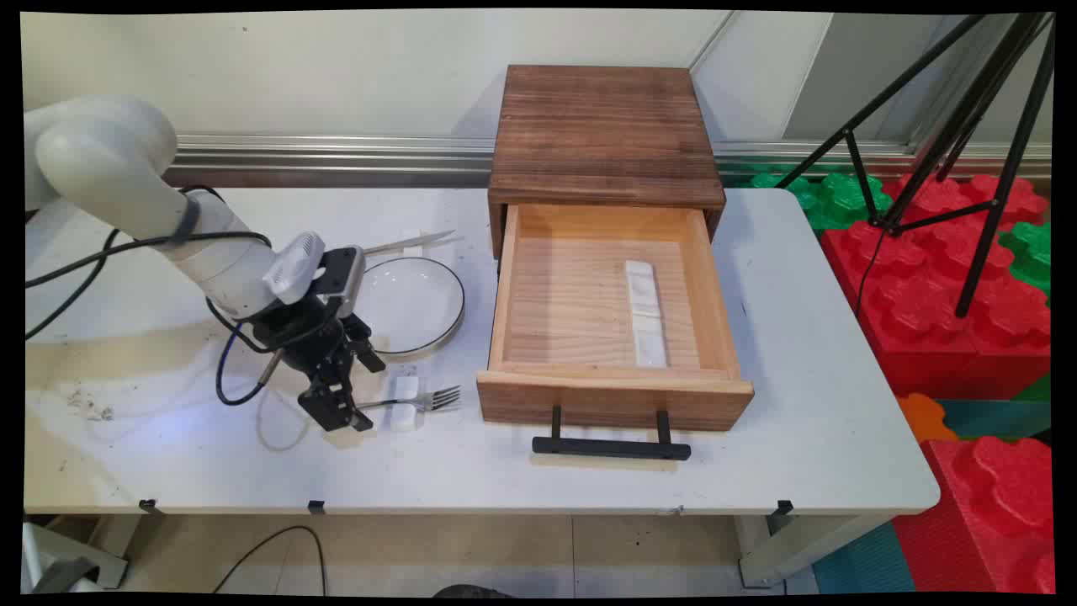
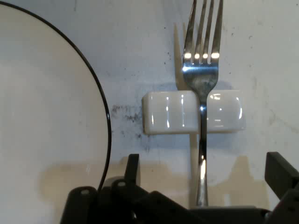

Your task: Pick up the knife from the left of the white plate

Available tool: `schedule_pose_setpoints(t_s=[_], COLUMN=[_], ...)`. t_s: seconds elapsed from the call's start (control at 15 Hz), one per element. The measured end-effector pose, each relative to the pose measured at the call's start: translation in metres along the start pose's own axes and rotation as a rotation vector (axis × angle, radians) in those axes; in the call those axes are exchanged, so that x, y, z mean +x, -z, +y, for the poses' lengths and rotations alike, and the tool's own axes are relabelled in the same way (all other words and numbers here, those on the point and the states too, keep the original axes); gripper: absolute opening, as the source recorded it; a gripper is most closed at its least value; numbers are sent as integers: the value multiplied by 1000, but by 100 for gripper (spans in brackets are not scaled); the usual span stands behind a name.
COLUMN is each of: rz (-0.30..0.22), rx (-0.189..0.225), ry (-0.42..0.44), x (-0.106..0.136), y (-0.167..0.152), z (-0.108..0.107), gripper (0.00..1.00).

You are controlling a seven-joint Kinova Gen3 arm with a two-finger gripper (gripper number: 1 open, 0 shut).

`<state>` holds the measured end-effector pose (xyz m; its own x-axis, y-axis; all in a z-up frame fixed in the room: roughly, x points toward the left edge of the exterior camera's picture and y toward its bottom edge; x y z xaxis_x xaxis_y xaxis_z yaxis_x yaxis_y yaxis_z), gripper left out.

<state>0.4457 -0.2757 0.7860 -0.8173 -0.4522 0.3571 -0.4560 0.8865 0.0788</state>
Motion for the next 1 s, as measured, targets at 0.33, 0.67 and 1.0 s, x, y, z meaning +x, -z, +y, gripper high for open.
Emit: schedule_pose_setpoints(t_s=[0.33, 0.67, 1.0], rz=[22, 64, 91], rx=[16, 64, 126], ry=[12, 47, 75], x=[-7, -25, -35], y=[18, 58, 98], z=[4, 1, -12], gripper=[100, 100, 100])
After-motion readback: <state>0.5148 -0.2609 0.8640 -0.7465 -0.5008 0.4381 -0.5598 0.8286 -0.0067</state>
